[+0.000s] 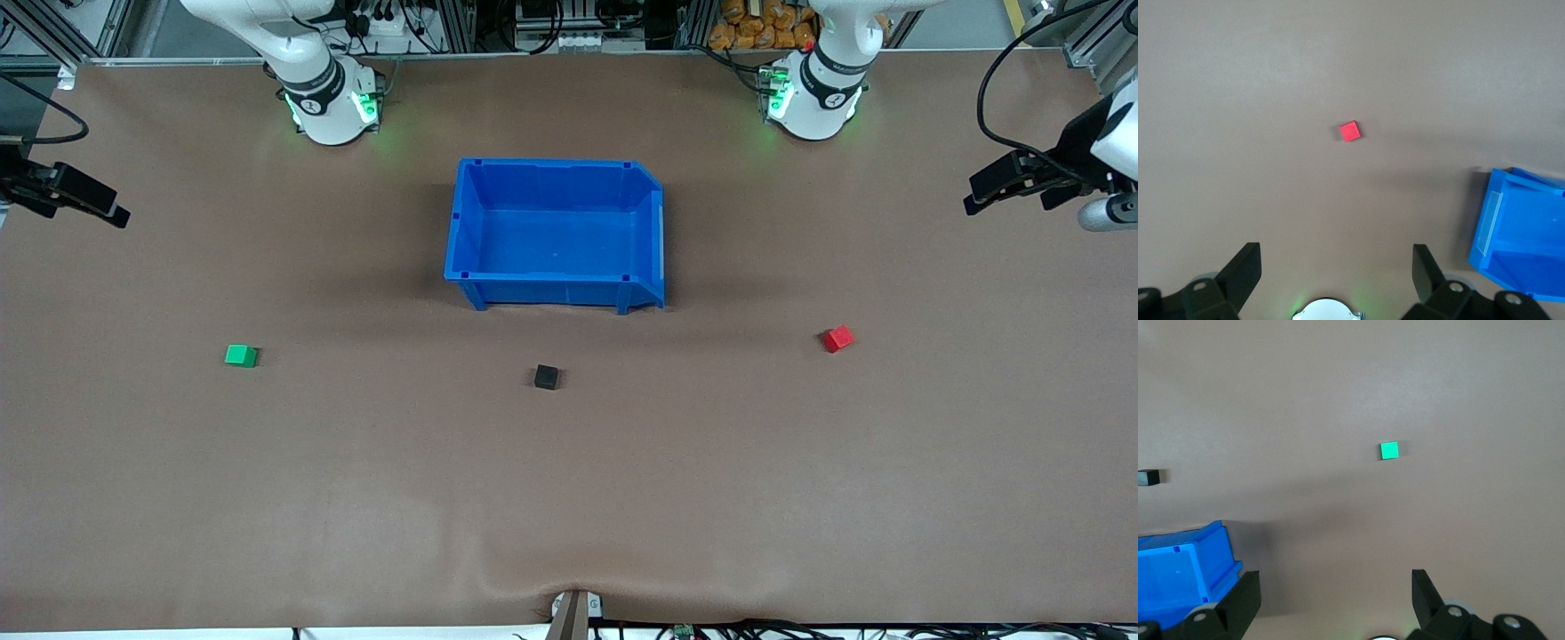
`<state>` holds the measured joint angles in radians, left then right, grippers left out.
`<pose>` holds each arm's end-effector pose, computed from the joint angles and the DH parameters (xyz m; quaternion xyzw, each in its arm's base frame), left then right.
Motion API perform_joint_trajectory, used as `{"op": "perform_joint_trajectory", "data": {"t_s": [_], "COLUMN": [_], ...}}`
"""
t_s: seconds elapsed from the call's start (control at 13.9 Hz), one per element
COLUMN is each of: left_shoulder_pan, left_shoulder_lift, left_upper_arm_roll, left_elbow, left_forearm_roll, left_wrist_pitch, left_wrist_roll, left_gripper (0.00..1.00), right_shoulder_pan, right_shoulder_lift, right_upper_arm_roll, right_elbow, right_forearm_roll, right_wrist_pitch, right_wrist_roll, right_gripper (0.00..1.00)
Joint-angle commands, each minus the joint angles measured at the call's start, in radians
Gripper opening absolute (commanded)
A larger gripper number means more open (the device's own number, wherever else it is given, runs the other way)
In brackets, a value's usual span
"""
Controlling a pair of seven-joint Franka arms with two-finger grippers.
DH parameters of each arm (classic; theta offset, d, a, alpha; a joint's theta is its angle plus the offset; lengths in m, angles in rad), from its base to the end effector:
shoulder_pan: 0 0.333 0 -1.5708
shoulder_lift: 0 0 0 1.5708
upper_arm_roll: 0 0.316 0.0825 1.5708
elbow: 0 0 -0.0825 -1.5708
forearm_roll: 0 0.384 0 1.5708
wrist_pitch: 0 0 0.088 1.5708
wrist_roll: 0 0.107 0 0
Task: Attach green and red cubes to black cube
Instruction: 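Reach the right gripper toward the green cube while the left gripper reaches the red cube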
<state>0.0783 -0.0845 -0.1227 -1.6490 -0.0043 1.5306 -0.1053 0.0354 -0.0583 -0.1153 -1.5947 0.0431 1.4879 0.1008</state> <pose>0.5229 -0.0265 0.6295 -0.9994 -0.0307 0.0170 0.0043 0.5263 -0.0392 0.6377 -0.9954 0.0887 0.0247 0.0246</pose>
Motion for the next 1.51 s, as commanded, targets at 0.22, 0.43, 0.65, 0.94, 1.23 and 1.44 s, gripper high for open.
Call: {"op": "perform_joint_trajectory", "data": {"t_s": [0.22,0.43,0.65,0.94,1.23,1.44], "left_shoulder_pan": [0.001,0.006,0.008,0.0,0.003,0.003], "left_shoulder_lift": [0.022,0.031,0.039,0.04,0.039,0.039], "left_upper_arm_roll": [-0.012,-0.012,-0.012,-0.014,-0.031,-0.031], "left_elbow": [0.043,0.046,0.046,0.041,0.029,-0.006], "left_forearm_roll": [0.012,0.029,0.058,0.064,0.061,0.061], "left_wrist_pitch": [-0.05,-0.058,-0.058,-0.06,-0.061,-0.047], "left_wrist_roll": [0.01,0.015,0.024,0.024,0.022,0.012], "left_gripper": [1.0,1.0,1.0,1.0,1.0,1.0], "right_shoulder_pan": [-0.029,-0.026,-0.031,-0.072,-0.106,-0.104], "right_shoulder_lift": [0.0,0.003,0.015,0.087,0.178,0.261], "right_upper_arm_roll": [0.009,0.011,0.009,0.009,0.009,0.009], "right_elbow": [0.004,0.004,0.002,0.002,0.01,0.012], "right_forearm_roll": [-0.017,-0.014,-0.014,0.038,0.078,0.086], "right_wrist_pitch": [-0.037,-0.035,-0.035,-0.026,0.004,0.087], "right_wrist_roll": [-0.027,-0.027,-0.029,-0.134,-0.422,-0.623], "right_gripper": [1.0,1.0,1.0,1.0,1.0,1.0]}}
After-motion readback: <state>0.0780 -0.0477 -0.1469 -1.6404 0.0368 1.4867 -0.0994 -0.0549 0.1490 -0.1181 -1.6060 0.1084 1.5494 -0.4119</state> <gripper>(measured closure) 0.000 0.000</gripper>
